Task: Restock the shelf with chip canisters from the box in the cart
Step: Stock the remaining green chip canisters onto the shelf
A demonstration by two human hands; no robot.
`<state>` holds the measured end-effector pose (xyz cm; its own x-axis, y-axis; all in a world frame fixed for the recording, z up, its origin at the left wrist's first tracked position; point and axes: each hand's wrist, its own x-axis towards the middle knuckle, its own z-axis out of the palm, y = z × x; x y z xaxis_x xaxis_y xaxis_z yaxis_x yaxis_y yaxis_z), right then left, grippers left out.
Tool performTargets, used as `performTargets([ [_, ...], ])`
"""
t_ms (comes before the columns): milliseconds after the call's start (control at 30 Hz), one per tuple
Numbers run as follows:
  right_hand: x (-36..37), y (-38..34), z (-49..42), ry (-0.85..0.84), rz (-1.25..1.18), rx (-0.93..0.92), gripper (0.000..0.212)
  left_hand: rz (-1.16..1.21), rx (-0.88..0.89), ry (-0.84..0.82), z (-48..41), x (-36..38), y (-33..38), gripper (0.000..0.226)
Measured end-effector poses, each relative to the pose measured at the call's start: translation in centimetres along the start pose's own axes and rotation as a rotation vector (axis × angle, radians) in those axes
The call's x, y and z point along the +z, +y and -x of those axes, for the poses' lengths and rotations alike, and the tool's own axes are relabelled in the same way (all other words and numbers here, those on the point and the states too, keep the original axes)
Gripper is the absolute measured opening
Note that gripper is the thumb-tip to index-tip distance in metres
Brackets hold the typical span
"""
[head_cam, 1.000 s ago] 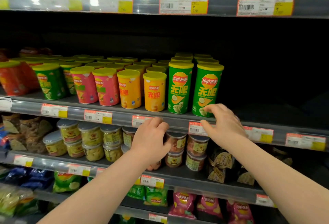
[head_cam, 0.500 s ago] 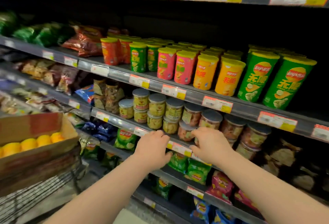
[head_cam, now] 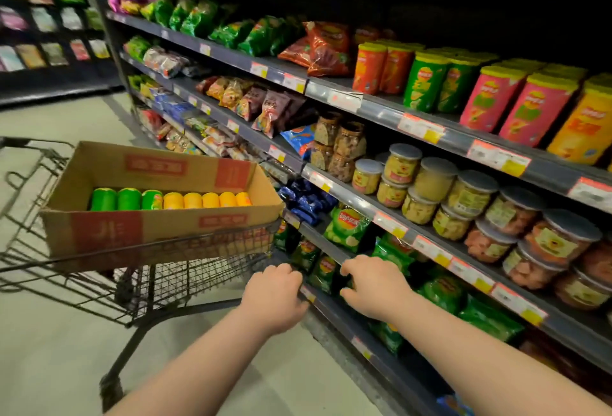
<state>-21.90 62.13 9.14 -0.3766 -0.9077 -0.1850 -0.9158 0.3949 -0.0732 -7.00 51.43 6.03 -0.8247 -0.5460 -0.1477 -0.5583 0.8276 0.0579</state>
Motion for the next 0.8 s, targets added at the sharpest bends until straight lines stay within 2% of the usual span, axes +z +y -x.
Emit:
performTargets([
  [167,1.4,-5.0,-2.9,-0.071,0.028,-0.124,0.039,0.058,-0.156,-0.05,2.3,1.9,-5.1,0.045],
  [433,3.6,-9.2,-9.5,-0.183,0.066,-0.284,0.031,0.128,-0.369,-0.119,3.0,3.5,-10.3,0.049],
  [600,4.1,-11.3,-16.3,-0.251,0.079,-0.396,0.038,0.119,-0.508,-0.171,0.4,3.3,-14.7,0.049],
  [800,3.0,-11.1,-23.9,-0.302,0.069,-0.458,0.043,0.115,-0.588,-0.213,-5.3,2.0,-17.9,0.043],
])
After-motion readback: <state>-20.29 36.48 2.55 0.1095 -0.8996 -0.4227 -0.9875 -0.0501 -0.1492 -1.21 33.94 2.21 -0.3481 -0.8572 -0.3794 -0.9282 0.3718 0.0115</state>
